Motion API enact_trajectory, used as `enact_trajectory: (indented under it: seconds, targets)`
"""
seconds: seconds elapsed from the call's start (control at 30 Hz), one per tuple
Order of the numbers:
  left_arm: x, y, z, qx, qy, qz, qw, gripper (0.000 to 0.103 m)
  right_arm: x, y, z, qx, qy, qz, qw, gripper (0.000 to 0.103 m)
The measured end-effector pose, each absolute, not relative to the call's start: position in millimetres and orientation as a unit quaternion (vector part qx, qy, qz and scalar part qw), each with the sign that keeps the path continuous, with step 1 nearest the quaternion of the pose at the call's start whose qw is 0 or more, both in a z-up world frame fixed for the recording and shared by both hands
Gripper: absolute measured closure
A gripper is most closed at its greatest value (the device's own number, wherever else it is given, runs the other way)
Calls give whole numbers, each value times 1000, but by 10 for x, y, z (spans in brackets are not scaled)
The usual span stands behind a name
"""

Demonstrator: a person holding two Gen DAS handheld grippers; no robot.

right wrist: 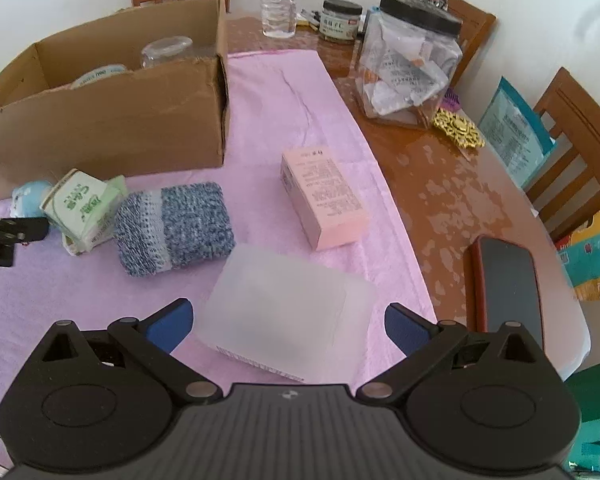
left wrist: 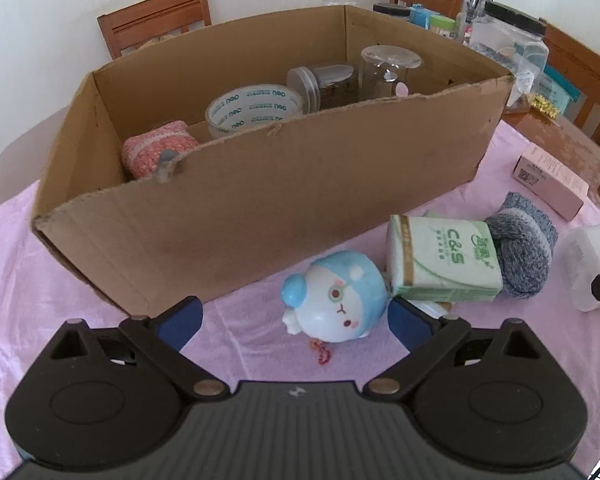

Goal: Organize objects
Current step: 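Grasp the blue-white toy figure with the left tool while the right tool grasps the white plastic box, then lower the toy figure and plastic box into the box and open both tools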

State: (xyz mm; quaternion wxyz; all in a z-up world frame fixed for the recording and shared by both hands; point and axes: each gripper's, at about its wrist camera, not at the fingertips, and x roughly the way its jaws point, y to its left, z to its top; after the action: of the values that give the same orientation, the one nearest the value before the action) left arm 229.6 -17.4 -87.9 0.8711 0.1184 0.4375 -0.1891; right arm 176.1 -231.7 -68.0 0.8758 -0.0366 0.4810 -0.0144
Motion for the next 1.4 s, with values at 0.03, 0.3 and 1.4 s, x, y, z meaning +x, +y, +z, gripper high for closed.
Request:
enact_trajectory:
  seconds: [0.03,0.3,1.4]
  targets:
    - [2303,-165,-889,111,439,-194,870,10,1761,-2318,-670,-35,480,-14,876,0]
    - [2360,-174,-942,60,449,-214,865,40,1758,-2433,-726,12,499,-19,866,0]
    - [2362,-51,-636,57,466,-229,853,52,1992,-2466,-578,-42,501,58,862,16]
